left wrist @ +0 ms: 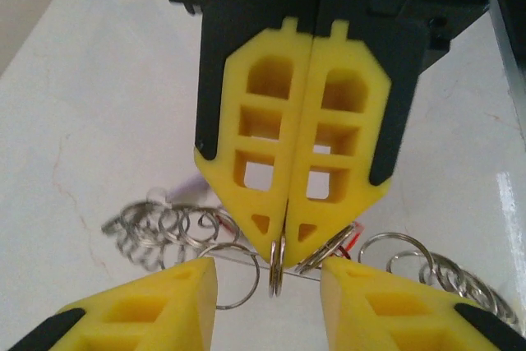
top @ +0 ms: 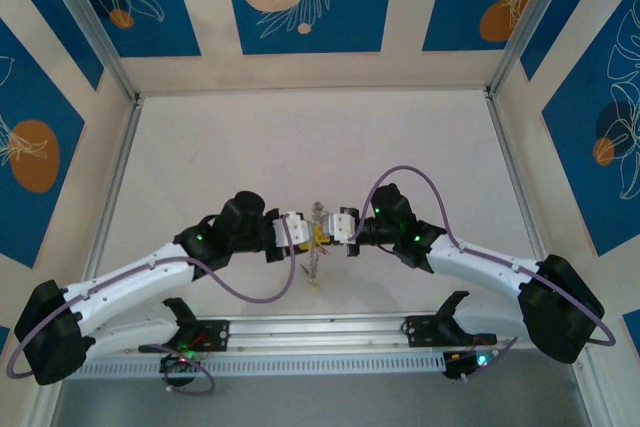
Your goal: Put the keys on the keyring
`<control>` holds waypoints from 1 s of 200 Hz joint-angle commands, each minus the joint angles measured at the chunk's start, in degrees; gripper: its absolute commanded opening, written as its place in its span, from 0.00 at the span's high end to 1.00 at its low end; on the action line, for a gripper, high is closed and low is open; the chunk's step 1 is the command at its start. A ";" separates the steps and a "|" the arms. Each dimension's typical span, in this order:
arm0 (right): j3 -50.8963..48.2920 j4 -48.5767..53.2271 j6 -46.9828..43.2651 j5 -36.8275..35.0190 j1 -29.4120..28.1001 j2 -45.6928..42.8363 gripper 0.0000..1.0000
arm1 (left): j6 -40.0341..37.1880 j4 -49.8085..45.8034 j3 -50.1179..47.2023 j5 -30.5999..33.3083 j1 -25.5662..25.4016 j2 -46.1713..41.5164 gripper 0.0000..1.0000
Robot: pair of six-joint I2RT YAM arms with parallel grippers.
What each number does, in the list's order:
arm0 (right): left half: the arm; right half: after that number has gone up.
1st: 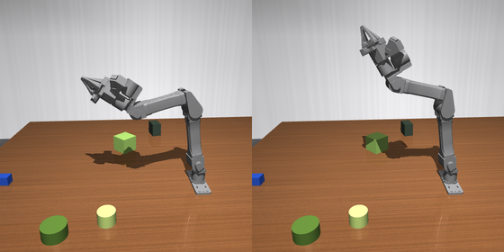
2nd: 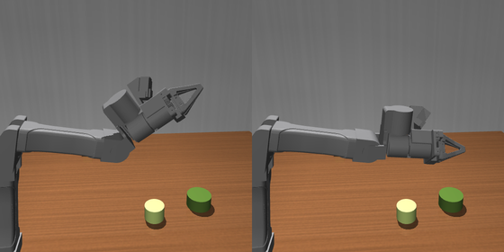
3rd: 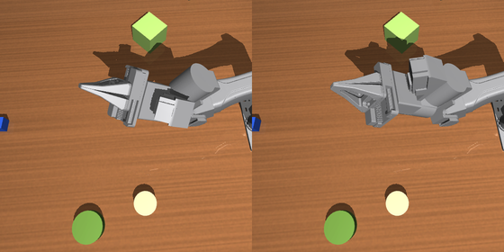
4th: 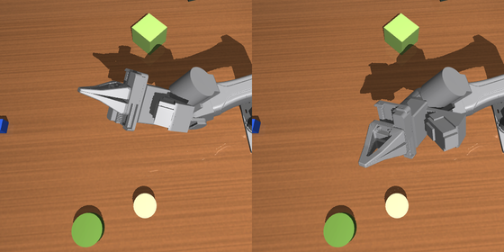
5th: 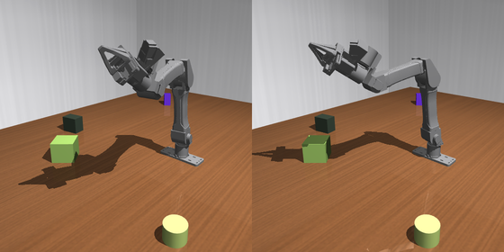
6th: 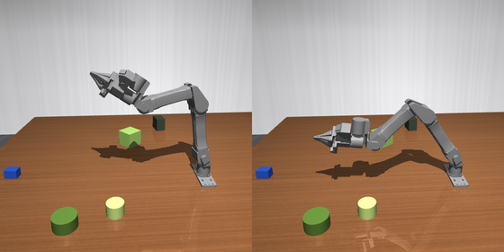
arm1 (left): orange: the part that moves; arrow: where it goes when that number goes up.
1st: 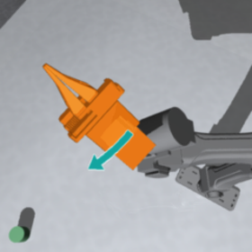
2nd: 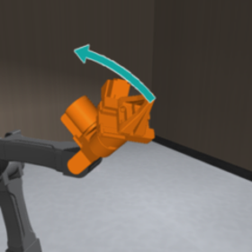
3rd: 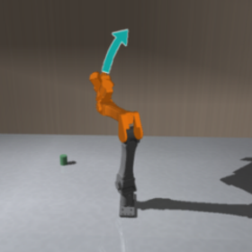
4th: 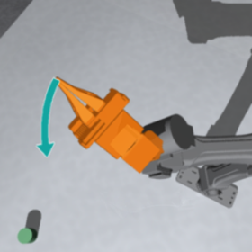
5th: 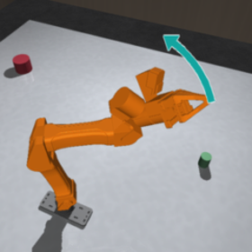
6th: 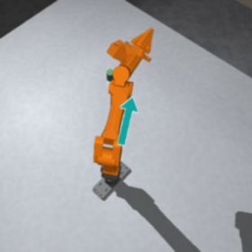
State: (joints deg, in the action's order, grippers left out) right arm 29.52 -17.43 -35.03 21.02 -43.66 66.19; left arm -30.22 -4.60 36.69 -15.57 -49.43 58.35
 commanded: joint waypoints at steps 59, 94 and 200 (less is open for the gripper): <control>1.26 -2.87 -0.20 1.66 -0.07 -1.07 1.00 | -1.87 -0.53 0.70 -0.40 -0.67 -2.18 0.70; 1.33 -2.96 0.08 1.25 -0.11 -1.10 1.00 | -1.34 -0.15 1.28 -1.29 -0.67 0.15 0.68; 1.16 -3.99 1.14 2.46 -0.11 -1.00 1.00 | -1.19 1.57 2.73 -1.32 -0.71 3.71 0.87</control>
State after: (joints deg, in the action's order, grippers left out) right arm 29.50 -17.52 -34.70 20.91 -43.42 66.19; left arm -31.53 -4.82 37.26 -15.57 -49.50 60.95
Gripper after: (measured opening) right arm 0.066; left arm 0.132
